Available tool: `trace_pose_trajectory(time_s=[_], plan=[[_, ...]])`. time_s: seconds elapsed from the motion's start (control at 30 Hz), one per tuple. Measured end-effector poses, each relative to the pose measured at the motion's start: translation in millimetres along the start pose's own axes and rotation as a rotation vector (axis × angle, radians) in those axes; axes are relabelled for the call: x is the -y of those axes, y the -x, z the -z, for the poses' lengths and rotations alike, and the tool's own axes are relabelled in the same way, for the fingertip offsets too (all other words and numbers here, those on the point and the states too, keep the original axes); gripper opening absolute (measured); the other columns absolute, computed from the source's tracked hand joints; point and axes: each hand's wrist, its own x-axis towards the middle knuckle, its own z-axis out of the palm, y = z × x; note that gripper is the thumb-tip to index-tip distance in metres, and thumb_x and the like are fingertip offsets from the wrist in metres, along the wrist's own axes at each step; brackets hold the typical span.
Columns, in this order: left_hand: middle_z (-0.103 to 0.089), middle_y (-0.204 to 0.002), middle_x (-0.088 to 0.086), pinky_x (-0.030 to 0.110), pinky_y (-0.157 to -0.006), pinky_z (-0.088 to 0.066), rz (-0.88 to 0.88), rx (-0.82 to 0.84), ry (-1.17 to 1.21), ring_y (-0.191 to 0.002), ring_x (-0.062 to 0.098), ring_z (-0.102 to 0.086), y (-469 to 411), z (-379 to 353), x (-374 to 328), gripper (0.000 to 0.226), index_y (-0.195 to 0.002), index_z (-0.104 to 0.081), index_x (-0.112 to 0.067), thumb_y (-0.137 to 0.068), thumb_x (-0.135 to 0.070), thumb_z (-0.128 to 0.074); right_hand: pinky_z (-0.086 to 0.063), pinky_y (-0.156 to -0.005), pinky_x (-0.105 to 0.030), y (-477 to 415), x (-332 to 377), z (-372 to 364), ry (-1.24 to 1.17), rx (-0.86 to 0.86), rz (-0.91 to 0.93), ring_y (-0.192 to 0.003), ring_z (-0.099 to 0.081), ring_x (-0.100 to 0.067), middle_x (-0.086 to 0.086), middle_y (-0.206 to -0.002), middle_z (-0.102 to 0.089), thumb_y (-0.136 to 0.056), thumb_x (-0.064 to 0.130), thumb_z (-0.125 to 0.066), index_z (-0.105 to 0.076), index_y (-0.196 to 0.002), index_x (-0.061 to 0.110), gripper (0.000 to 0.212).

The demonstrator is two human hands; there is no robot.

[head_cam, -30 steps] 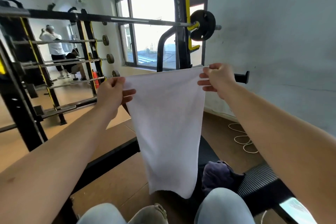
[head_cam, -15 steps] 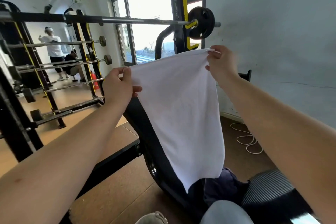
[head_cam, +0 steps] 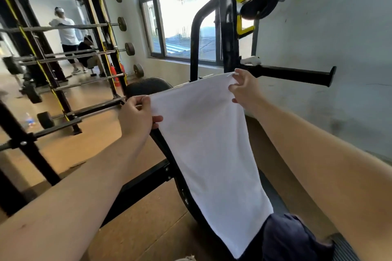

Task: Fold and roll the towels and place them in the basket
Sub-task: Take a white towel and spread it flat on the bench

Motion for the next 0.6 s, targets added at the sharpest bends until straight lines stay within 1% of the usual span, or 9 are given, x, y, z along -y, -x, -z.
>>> trace_pose_trajectory(time_s=[0.03,0.1,0.17,0.23,0.27,0.33,0.37,0.5,0.6], plan=[[-0.059,-0.094,-0.015,0.029,-0.064,-0.063,0.035,-0.001,0.016,-0.067,0.014,-0.075,-10,-4,9,0.013,-0.115,-0.052,-0.027,-0.107,-0.037,-0.05,-0.06,-0.081,-0.034,-9,-8,-10,-0.001,0.016,-0.004,-0.125,-0.056,-0.019,0.004,-0.157,-0.046,-0.099,0.008,-0.059,-0.037,-0.157,0.022,0.064],[-0.062,-0.099,-0.009,0.031,-0.067,-0.064,0.111,-0.004,0.047,-0.068,0.014,-0.076,-30,-11,27,0.014,-0.116,-0.05,-0.027,-0.107,-0.038,-0.049,-0.06,-0.075,-0.031,-24,-23,-30,0.007,0.052,-0.006,-0.114,-0.055,-0.014,0.003,-0.158,-0.046,-0.099,0.007,-0.058,-0.036,-0.157,0.02,0.064],[-0.067,-0.108,-0.003,0.034,-0.072,-0.065,0.187,-0.016,0.09,-0.07,0.014,-0.077,-46,-19,44,0.015,-0.118,-0.05,-0.028,-0.108,-0.038,-0.049,-0.061,-0.073,-0.03,-38,-38,-48,0.01,0.081,-0.012,-0.101,-0.056,-0.007,0.003,-0.159,-0.045,-0.099,0.007,-0.058,-0.035,-0.158,0.019,0.065],[-0.068,-0.114,0.0,0.033,-0.073,-0.065,0.227,-0.039,0.115,-0.074,0.015,-0.078,-60,-28,60,0.014,-0.118,-0.051,-0.028,-0.108,-0.037,-0.048,-0.062,-0.077,-0.035,-51,-51,-66,0.007,0.102,-0.032,-0.092,-0.056,-0.004,0.003,-0.159,-0.043,-0.099,0.007,-0.058,-0.033,-0.159,0.019,0.065],[-0.068,-0.116,0.0,0.031,-0.073,-0.065,0.225,-0.053,0.104,-0.076,0.015,-0.078,-66,-32,67,0.014,-0.118,-0.051,-0.029,-0.108,-0.038,-0.048,-0.063,-0.079,-0.037,-57,-56,-75,0.006,0.11,-0.041,-0.095,-0.056,-0.006,0.002,-0.16,-0.043,-0.1,0.006,-0.058,-0.033,-0.159,0.018,0.065],[-0.069,-0.118,0.0,0.028,-0.074,-0.064,0.186,-0.085,0.056,-0.08,0.014,-0.077,-77,-39,82,0.014,-0.117,-0.052,-0.029,-0.107,-0.038,-0.048,-0.062,-0.081,-0.036,-71,-68,-91,0.002,0.122,-0.054,-0.113,-0.054,-0.015,0.002,-0.16,-0.042,-0.1,0.004,-0.057,-0.031,-0.159,0.018,0.066],[-0.07,-0.117,0.001,0.027,-0.074,-0.063,0.155,-0.095,0.033,-0.081,0.013,-0.076,-83,-42,89,0.013,-0.116,-0.052,-0.029,-0.107,-0.037,-0.048,-0.063,-0.082,-0.036,-78,-74,-99,-0.002,0.125,-0.062,-0.118,-0.052,-0.017,0.001,-0.16,-0.042,-0.099,0.003,-0.056,-0.031,-0.159,0.018,0.067],[-0.071,-0.11,-0.001,0.026,-0.076,-0.063,0.103,-0.124,0.016,-0.079,0.01,-0.075,-108,-51,116,0.011,-0.116,-0.055,-0.028,-0.107,-0.033,-0.052,-0.064,-0.083,-0.042,-110,-94,-131,0.017,0.135,-0.089,-0.108,-0.057,-0.016,0.005,-0.159,-0.044,-0.097,0.002,-0.055,-0.032,-0.16,0.021,0.07],[-0.07,-0.108,-0.002,0.026,-0.075,-0.063,0.123,-0.138,0.029,-0.078,0.01,-0.076,-130,-55,131,0.016,-0.121,-0.057,-0.024,-0.105,-0.028,-0.056,-0.064,-0.083,-0.041,-134,-106,-155,0.012,0.164,-0.1,-0.115,-0.053,-0.018,0.004,-0.159,-0.043,-0.097,0.001,-0.053,-0.032,-0.16,0.02,0.069]])
